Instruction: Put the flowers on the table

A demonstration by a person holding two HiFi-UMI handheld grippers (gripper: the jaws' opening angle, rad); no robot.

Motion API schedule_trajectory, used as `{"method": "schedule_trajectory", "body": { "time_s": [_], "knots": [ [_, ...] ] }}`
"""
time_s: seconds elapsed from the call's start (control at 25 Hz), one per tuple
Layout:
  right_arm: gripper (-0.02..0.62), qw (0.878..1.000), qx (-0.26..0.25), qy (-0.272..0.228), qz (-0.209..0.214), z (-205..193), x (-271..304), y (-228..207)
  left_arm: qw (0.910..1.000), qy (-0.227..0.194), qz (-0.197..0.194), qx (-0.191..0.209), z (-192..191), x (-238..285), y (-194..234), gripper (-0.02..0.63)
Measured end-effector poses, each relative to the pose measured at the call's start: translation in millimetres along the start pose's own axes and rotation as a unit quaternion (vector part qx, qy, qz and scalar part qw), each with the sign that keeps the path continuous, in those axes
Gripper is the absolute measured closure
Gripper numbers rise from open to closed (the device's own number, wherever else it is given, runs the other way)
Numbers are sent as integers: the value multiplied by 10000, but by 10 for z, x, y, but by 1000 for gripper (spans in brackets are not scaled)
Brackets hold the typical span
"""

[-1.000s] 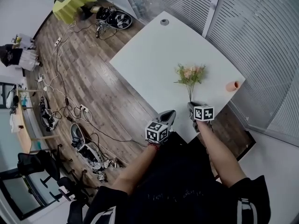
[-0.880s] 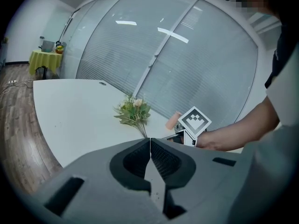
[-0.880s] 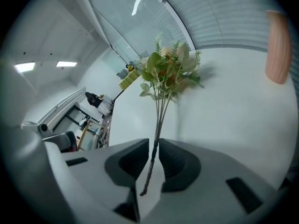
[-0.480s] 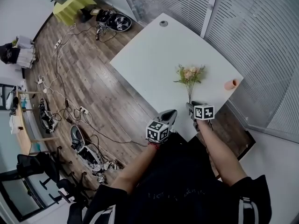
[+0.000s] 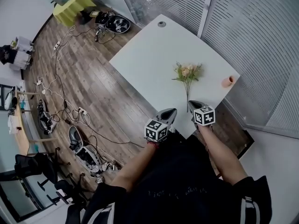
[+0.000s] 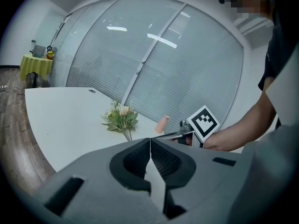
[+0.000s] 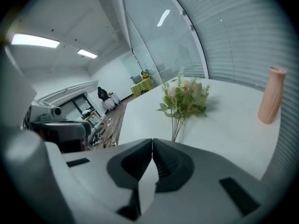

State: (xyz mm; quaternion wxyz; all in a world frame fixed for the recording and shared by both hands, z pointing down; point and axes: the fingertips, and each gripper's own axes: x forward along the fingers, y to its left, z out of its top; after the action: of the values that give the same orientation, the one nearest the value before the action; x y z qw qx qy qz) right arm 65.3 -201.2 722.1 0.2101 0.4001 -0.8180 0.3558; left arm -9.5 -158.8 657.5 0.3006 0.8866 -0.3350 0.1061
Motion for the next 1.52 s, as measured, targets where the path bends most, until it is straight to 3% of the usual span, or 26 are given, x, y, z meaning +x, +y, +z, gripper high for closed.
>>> {"method": "schedule_trajectory", "body": {
  "time_s": [0.16,0.36,0.68,1.28,1.52],
  "knots": [
    [565,9982,-527,-280,83,114,-133,165,9996,-159,-109,217,90,-12,-118,588],
    [565,9947,-834,-565,188,253,-350,363,9986,-237,-110,456,227,-50,-270,588],
    [565,9860,-1109,-1188,372,508,-757,645,9915,-630,2,1141,490,-186,-422,588],
    [565,9726,-1620,-1568,563,568,-1153,975,9811,-939,-72,1693,714,-364,-761,588],
    [564,9546,-2142,-1982,591,676,-1298,1140,9763,-1081,-123,1874,790,-398,-855,586]
  ]
}}
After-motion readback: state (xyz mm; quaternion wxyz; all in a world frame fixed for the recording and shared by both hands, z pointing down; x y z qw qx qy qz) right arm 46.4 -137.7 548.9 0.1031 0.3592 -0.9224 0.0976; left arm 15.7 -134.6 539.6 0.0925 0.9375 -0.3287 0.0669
